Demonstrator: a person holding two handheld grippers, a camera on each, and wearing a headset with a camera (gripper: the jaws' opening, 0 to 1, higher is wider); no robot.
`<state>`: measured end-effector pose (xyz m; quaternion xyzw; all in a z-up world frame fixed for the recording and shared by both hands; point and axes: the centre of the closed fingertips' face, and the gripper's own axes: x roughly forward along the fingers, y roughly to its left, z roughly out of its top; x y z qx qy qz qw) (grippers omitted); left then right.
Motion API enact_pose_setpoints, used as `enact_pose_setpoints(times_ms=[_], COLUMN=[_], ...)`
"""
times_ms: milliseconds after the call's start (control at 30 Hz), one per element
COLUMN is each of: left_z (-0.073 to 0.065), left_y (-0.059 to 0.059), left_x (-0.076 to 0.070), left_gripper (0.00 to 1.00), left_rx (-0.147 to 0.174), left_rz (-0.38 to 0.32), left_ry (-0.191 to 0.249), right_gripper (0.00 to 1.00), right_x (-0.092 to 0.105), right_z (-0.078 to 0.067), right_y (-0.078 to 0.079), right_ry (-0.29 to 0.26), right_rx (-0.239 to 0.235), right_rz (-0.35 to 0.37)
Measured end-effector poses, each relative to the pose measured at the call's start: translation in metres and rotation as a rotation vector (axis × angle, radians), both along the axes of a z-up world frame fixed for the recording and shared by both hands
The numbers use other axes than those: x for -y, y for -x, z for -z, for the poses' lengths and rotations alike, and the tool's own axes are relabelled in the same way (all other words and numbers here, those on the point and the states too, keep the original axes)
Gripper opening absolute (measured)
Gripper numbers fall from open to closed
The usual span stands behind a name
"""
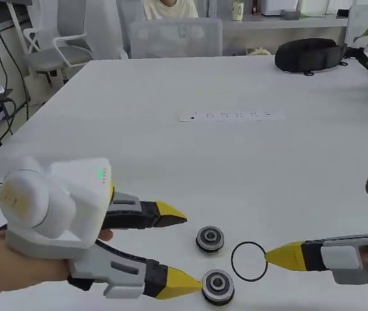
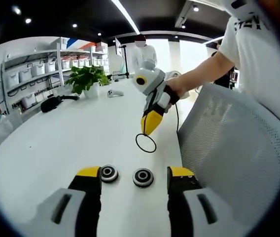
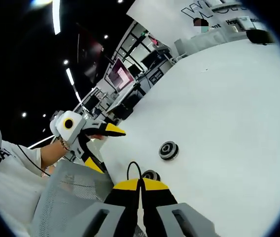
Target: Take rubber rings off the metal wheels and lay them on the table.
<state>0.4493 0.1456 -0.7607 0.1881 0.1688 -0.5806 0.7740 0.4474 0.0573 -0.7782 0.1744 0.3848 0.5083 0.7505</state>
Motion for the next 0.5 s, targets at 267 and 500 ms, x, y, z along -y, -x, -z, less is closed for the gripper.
enact_pose_setpoints(times_ms=[267,500], left_z=[-0.008,-0.009], left_y=[0.0,0.001], left_x=[-0.031,-0.057], left_gripper=[0.58,0.61], left_rx=[0.028,0.016], left_rz=[-0.058,-0.132], left_ry=[-0.028,-0.013], right_gripper=[0.0,0.0], right_x=[0.001,-0.003], right_z=[-0.016,-0.023], right_y=[0.003,0.007], right_ry=[-0.004,0.011], right_rx=[0.032,0.051], right_rz=[-0.011,-0.046])
